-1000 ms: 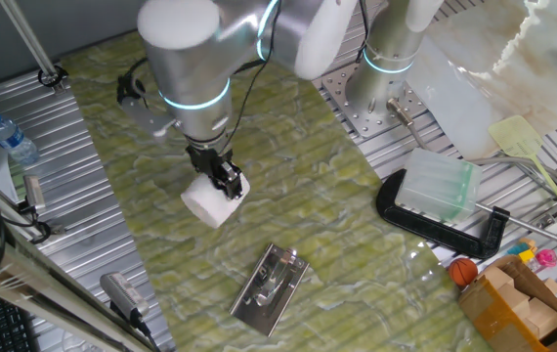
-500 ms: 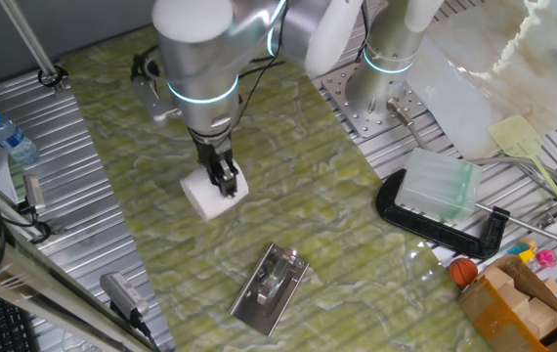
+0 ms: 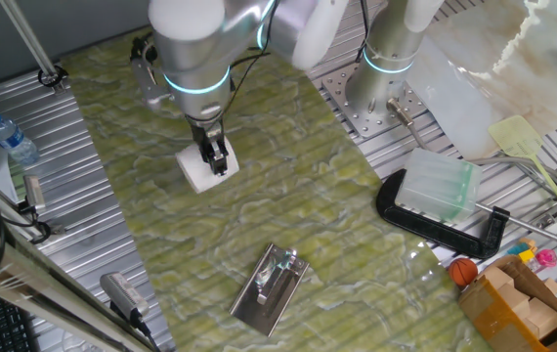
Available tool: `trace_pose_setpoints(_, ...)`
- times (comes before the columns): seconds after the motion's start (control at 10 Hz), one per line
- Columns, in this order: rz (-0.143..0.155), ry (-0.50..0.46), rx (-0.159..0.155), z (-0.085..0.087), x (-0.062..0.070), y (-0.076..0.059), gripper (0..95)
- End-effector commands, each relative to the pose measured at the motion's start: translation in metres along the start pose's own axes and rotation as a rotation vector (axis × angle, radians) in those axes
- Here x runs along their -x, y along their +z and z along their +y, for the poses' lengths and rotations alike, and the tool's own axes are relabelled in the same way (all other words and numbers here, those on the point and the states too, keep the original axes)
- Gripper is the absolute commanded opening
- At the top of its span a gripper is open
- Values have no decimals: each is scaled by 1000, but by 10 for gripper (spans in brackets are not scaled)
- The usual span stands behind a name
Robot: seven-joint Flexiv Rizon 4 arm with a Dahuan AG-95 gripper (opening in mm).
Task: Take the roll of paper down from the shelf
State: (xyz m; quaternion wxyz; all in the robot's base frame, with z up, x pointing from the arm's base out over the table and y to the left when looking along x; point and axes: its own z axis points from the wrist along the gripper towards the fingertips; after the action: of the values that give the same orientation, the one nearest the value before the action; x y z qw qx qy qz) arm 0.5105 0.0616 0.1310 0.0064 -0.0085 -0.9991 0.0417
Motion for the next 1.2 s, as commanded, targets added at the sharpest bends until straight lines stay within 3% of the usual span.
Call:
trace_pose_setpoints(0.1, -40, -99, 43, 2, 8, 11, 190)
trace_pose_setpoints(0.4, -77, -106, 44, 6, 9, 24, 190)
trace_pose_setpoints(0.5, -75, -111, 41, 5, 9, 23, 190)
trace_pose_setpoints(0.6, -68, -119, 42, 5, 9, 23, 380)
trace_pose_setpoints(0.8, -67, -120, 44, 5, 8, 24, 380)
trace_pose_setpoints(0.9, -66, -115, 44, 5, 7, 24, 570)
trace_pose_setpoints(1.1, -69, -110, 41, 5, 7, 24, 570)
trace_pose_setpoints(1.2, -71, -111, 40, 4, 7, 24, 760)
